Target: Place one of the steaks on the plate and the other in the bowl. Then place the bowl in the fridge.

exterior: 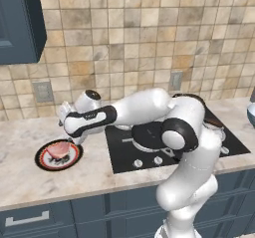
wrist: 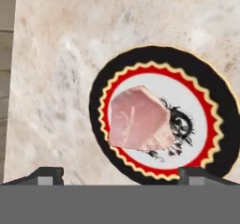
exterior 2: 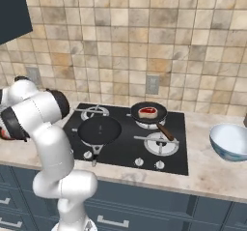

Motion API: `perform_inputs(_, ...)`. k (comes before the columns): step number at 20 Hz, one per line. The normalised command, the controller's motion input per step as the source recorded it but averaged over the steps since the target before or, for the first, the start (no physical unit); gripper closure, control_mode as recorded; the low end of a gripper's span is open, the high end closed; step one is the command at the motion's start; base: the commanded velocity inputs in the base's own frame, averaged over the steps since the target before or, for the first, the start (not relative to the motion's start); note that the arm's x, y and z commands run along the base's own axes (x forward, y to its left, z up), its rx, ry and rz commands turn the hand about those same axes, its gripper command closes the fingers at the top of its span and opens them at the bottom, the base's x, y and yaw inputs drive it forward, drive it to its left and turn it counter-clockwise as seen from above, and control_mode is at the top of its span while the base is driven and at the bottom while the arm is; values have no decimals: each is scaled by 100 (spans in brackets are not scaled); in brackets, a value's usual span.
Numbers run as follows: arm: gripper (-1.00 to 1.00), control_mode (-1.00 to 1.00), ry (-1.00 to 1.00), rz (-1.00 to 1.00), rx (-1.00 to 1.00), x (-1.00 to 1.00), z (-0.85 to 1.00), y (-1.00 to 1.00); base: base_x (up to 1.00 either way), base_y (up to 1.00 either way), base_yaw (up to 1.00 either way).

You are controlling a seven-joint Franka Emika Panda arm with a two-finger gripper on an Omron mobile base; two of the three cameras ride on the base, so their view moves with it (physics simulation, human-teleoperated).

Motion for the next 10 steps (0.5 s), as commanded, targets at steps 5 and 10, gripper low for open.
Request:
perform_inputs(5,-100,-100,-9,0,0,-1,21,-100,0,0,0)
perform_inputs(10,-100,-100,-13,2,-3,-18,11,-100,0,0,0)
